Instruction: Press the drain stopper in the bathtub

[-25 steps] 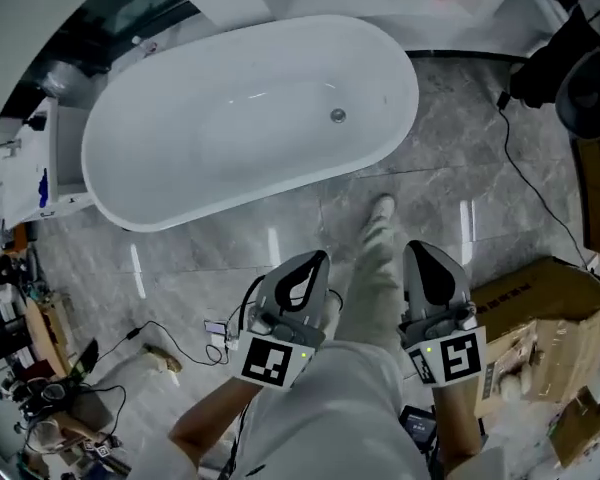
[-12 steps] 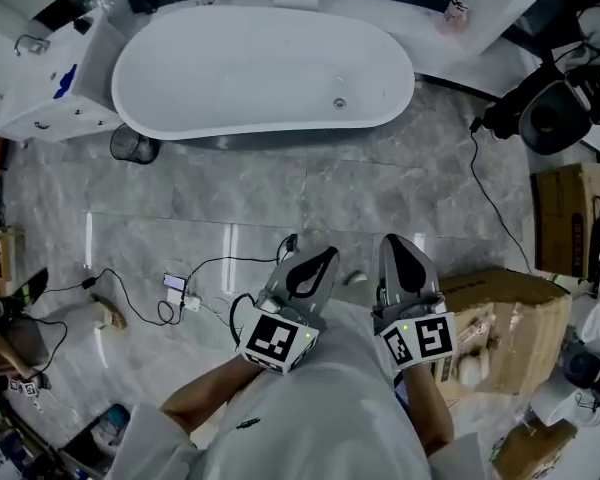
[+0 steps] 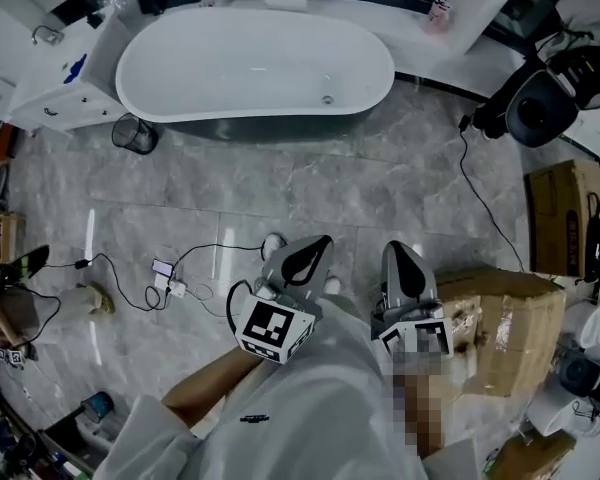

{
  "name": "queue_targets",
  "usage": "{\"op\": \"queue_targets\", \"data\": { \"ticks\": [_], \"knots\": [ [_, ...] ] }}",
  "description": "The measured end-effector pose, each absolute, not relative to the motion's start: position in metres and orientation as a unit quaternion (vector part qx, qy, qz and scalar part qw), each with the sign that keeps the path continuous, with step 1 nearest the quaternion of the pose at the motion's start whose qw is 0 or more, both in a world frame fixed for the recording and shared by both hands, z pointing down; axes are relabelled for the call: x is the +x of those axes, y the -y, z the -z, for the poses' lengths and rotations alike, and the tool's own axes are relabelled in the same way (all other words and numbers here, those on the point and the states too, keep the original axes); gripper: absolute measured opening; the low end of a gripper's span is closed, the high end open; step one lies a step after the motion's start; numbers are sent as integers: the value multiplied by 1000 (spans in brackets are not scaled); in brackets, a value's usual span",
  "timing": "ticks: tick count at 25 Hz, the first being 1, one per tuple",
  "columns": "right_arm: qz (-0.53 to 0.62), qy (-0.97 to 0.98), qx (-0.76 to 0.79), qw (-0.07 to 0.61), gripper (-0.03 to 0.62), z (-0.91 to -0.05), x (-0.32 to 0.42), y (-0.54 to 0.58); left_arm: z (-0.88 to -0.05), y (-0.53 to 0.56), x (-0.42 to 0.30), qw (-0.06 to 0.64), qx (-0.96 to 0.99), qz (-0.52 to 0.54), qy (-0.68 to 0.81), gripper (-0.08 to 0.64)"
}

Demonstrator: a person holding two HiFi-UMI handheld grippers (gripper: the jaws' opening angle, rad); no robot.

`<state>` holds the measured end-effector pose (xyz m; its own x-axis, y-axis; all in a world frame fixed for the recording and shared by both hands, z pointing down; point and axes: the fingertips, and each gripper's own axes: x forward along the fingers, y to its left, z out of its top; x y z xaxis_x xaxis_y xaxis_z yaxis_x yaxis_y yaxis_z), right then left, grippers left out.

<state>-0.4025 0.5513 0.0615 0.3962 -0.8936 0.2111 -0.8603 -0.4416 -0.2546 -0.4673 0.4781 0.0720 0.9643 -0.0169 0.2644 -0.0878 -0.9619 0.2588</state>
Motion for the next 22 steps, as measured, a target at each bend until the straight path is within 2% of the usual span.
{"op": "queue_targets", "data": {
  "ticks": [4,7,12,22],
  "knots": [
    [186,-526,-828,54,0,-79,-381,-582,-91,-523,-453,156,973,-167,19,5],
    [203,-528,-822,64,0,-84,-365,-582,-95,-533,-438,143,973,-182,4,5],
    [208,-540,-814,59,0,-91,-337,-546,-105,-494,-402,164,971,-174,20,5],
    [219,-564,-796,12,0,-91,-217,-413,-100,-359,-284,189,969,-157,33,5]
  ]
}}
